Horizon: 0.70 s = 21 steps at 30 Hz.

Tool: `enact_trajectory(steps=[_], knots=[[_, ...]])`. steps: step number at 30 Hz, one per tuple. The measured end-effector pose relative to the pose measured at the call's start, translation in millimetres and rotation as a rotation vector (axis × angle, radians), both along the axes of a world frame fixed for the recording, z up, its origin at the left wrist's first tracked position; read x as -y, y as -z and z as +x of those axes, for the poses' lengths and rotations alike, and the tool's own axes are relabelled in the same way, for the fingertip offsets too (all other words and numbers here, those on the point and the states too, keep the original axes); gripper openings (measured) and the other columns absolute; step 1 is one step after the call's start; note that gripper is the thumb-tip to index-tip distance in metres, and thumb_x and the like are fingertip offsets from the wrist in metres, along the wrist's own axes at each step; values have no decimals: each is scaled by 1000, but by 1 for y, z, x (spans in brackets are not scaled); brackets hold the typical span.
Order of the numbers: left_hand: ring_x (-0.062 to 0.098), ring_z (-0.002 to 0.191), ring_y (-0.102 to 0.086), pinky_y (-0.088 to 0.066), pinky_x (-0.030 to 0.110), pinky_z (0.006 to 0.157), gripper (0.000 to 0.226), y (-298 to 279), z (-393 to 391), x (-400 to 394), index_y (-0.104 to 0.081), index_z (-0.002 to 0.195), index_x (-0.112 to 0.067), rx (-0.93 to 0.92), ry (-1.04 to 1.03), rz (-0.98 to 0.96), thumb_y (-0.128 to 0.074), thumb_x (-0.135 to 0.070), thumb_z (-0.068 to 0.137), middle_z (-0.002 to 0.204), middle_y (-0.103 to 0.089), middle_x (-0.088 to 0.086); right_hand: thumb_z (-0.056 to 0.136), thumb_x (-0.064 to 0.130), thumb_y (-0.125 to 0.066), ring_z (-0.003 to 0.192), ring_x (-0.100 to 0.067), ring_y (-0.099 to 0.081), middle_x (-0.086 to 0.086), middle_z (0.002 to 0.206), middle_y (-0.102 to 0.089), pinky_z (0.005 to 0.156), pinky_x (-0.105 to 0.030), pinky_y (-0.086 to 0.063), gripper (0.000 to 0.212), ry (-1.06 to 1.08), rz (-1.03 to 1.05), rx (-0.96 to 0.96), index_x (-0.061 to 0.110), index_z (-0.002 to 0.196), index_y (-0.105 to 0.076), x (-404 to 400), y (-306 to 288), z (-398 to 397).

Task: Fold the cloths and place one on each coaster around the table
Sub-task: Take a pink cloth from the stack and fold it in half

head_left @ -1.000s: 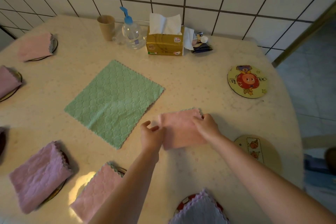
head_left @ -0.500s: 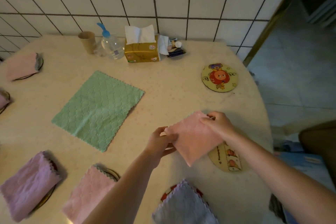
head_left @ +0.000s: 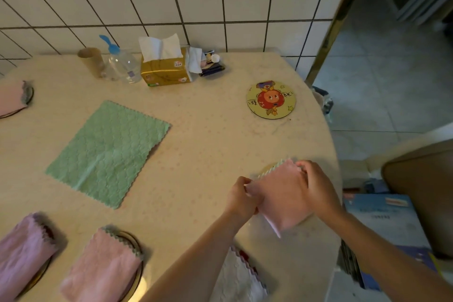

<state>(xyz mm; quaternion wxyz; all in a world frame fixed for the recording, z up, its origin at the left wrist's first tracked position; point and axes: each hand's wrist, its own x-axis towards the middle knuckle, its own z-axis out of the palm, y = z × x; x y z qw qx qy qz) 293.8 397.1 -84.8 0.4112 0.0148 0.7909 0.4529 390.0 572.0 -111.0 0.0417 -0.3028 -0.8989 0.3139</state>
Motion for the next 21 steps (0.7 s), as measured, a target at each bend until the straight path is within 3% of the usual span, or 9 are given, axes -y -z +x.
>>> enact_trajectory(steps=[3,7,10,16,21], knots=[[29,64,-62,-56,40,58,22,7,0,0,-47,98,-12,-59,68,-75,-58,-2,83,79,-56,4,95,18,-46,95,-19,-57,1,118,-54,70,-41,-51,27,-64,90,12,22,122,-48,-1,2,-3],[31,66,-67,-59,47,62,26,16,-1,3,-51,100,-13,-64,21,-108,-62,-2,80,79,-58,2,95,22,-47,94,-17,-56,1,111,-55,68,-39,-50,28,-116,140,63,24,124,-48,-2,6,-9],[31,68,-68,-59,44,63,25,20,-2,3,-52,101,-12,-66,27,-124,-62,-4,79,80,-60,3,95,25,-47,94,-17,-55,2,108,-56,67,-38,-50,28,-145,158,80,23,123,-50,-4,7,-10],[30,76,-67,-54,39,59,17,24,-3,2,-48,81,-21,-125,104,-204,-60,-14,71,83,-67,10,96,27,-44,94,-16,-53,3,108,-55,64,-34,-46,19,-199,206,85,23,112,-53,-7,6,-20],[28,78,-66,-56,39,64,16,28,-4,5,-53,97,-15,-159,88,-206,-58,-16,81,88,-67,9,97,27,-42,95,-22,-52,-3,112,-53,59,-34,-46,25,-234,362,231,18,119,-51,-6,8,-25]])
